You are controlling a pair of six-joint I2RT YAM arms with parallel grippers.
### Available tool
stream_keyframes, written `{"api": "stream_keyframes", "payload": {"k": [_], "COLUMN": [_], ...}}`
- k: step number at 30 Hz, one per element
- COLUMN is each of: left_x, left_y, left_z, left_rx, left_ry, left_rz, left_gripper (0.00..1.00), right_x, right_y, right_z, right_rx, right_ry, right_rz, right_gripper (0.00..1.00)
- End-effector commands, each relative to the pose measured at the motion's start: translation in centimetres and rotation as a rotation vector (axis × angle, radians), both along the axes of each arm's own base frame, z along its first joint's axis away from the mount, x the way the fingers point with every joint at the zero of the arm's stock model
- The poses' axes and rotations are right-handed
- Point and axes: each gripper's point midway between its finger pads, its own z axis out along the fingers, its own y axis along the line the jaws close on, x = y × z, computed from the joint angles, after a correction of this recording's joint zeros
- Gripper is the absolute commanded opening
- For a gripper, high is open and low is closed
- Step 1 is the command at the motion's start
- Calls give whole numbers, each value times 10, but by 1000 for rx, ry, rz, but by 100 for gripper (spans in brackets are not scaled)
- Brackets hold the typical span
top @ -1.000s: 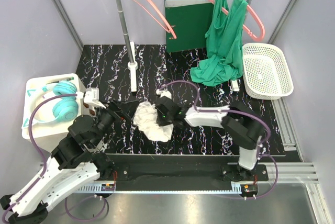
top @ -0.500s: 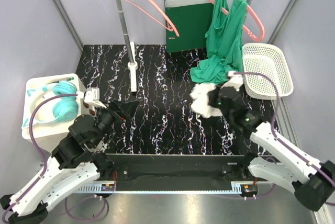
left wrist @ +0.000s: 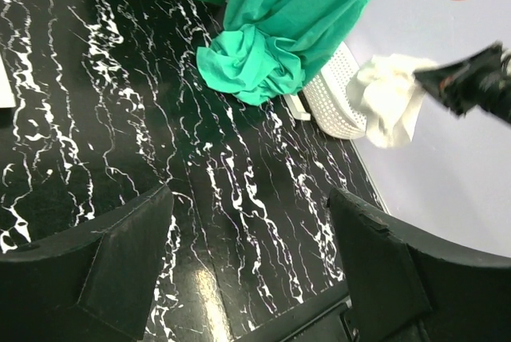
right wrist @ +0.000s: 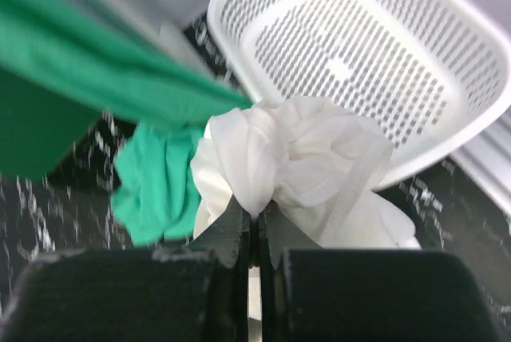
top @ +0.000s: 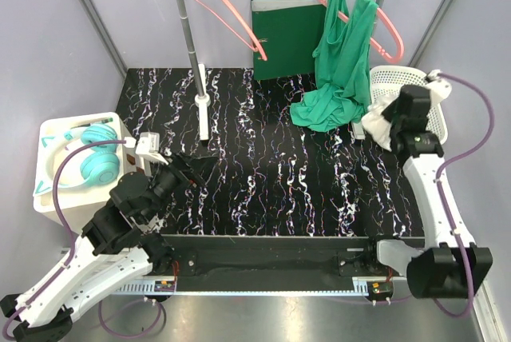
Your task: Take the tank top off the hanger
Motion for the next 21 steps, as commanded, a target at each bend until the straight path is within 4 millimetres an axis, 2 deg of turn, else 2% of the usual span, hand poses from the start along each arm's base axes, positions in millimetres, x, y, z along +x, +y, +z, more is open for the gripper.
{"api": "stream_keyframes", "payload": {"k": [1, 3, 5, 6, 7, 8, 9, 10, 11, 12, 13, 15, 20, 21], "left_x": [-5, -6, -7, -8, -9, -9, -10, -12, -12, -13, -14, -14, -15, -15], "left_y": [-10, -9, -9, -9, -9, -10, -10, -12, -12, -13, -14, -15, -19, -18], "left_z": [11, 9, 10, 11, 12, 16, 16, 20, 21, 21, 22, 21, 14, 14], "left_rx": [-31, -32, -29, -28, -27, -28, -25, -27, -21, -19, -16, -10, -16, -10], "left_ry": [-24, -25, -32, -36, -38, -46, -48, -53, -56, -57, -55, -48, -21, -25], "left_rz": [-59, -62, -64, -68, -75, -82, -88, -102, -106, -113, -118, -126, -140, -137], "left_gripper": [83, 83, 83, 83, 83, 83, 83, 83, 83, 83, 83, 83, 83, 83], "right_x": [38, 49, 68, 83, 92, 96, 102, 108, 108, 108, 106, 97, 65, 58], "right_y": [-41, -55, -71, -79, -82, -93, -100, -100, -103, -96, -92, -83, -71, -64], "right_z": [51, 56, 53, 38, 46, 42, 21, 29, 24, 19, 13, 9, -6, -1], "right_rx": [6, -6, -24, -48, -51, -54, -38, -16, 11, 45, 58, 104, 170, 174], "right_ry": [-159, -170, -158, -112, -122, -106, -45, -51, -30, -14, -3, -9, 68, 66], "right_rz": [-43, -56, -64, -50, -21, -30, -34, -3, 4, 37, 50, 59, 42, 70], "right_gripper": [0, 0, 0, 0, 0, 3, 8, 27, 40, 49, 72, 90, 100, 100]}}
